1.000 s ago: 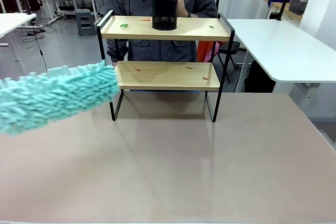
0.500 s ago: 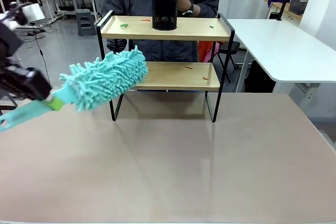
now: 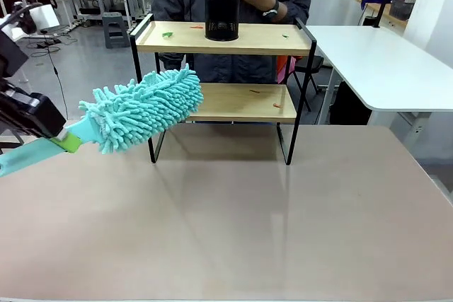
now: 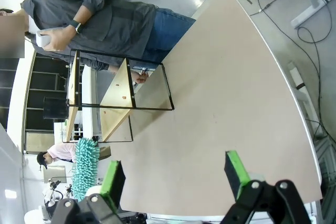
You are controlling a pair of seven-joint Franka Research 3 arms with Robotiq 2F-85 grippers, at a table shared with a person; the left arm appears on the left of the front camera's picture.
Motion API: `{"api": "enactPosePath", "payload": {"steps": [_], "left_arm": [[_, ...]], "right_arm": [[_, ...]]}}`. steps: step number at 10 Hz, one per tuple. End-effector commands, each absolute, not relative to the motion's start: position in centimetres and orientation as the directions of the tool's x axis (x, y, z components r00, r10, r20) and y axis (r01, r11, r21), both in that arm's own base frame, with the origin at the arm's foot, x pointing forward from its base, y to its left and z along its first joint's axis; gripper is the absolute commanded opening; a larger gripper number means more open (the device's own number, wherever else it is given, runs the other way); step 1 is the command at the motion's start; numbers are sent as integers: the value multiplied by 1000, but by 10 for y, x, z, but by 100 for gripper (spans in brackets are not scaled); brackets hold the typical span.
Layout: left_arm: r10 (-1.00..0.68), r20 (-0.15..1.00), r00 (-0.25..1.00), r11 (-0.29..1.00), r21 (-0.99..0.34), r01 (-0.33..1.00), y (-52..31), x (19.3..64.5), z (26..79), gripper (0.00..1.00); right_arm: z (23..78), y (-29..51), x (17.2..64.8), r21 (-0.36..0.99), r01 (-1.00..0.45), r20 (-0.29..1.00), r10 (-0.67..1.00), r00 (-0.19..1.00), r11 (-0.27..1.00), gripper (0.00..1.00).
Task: Clean the shelf.
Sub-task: Clean the specific tier of the Shelf with the Duster once objects are removed.
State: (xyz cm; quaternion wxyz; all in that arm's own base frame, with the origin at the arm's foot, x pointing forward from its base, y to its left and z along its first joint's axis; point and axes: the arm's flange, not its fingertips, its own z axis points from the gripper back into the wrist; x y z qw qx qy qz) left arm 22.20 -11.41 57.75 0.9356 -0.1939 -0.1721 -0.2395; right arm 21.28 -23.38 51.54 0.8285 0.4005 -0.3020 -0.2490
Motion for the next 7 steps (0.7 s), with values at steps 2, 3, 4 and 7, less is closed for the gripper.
{"api": "enactPosePath", "payload": {"steps": [2,3,4,7], "left_arm": [[-268,407,873,863,-302,405,-137,241,561,12],[-248,398,883,881,-287,377,-145,250,558,12],[-194,412,890,905,-276,324,-148,254,557,12],[-32,476,879,958,-237,164,-165,281,555,12]], "right_arm": [[515,-233,214,816,143,323,-646,691,560,100],[515,-233,214,816,143,323,-646,691,560,100],[515,-233,214,816,143,323,-646,691,560,100],[515,-233,214,816,143,323,-646,691,560,100]]}}
